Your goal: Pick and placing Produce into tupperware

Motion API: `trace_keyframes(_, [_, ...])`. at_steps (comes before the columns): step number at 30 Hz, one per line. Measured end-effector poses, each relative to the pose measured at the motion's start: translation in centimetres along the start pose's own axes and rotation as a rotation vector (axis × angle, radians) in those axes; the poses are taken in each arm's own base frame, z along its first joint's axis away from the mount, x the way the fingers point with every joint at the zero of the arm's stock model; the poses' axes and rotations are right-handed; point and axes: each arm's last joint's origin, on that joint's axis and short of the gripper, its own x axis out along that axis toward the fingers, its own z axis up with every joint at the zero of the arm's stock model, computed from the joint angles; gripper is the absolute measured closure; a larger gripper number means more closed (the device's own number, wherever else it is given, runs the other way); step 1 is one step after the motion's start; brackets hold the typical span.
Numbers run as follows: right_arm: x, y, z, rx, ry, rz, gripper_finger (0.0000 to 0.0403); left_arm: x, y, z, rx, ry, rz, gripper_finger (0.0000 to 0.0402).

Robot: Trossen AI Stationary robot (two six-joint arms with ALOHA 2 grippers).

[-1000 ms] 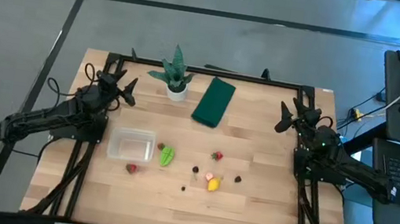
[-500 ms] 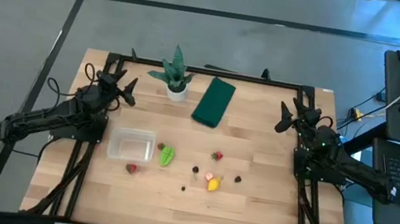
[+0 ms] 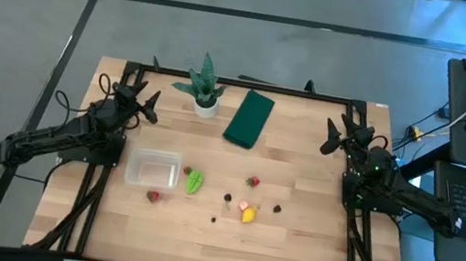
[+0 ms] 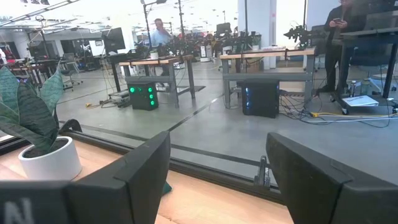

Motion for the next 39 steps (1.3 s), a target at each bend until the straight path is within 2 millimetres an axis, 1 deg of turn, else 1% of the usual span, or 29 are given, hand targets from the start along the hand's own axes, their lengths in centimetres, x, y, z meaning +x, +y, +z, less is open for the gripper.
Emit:
trace_keyframes(11, [0.0, 0.0, 0.0, 0.011, 0.000, 0.000, 0.0136, 0.0, 0.0, 0.0, 0.000, 0.000, 0.000, 0.0138])
trace_keyframes(15, [0.0, 0.0, 0.0, 0.133, 0.001, 0.003, 0.0136, 0.0, 0.0, 0.0, 0.000, 0.000, 0.000, 0.0138])
trace_keyframes(18, [0.0, 0.0, 0.0, 0.189, 0.000, 0.004, 0.0136, 0.0, 0.0, 0.0, 0.000, 0.000, 0.000, 0.0138])
trace_keyframes(26, [0.0, 0.0, 0.0, 0.214, 0.000, 0.004, 0.0136, 0.0, 0.0, 0.1, -0.006, -0.006, -0.001, 0.0138])
trace_keyframes(33, [0.0, 0.0, 0.0, 0.215, 0.000, 0.004, 0.0136, 0.0, -0.1, 0.2, -0.062, -0.015, -0.045, 0.0138])
trace_keyframes(36, [0.0, 0.0, 0.0, 0.214, 0.000, 0.004, 0.0136, -0.1, -0.4, 1.0, -0.146, -0.071, -0.133, 0.0138])
trace_keyframes(39, [0.0, 0.0, 0.0, 0.213, 0.000, 0.004, 0.0136, -0.6, -0.6, 3.1, -0.116, -0.134, -0.303, 0.0138])
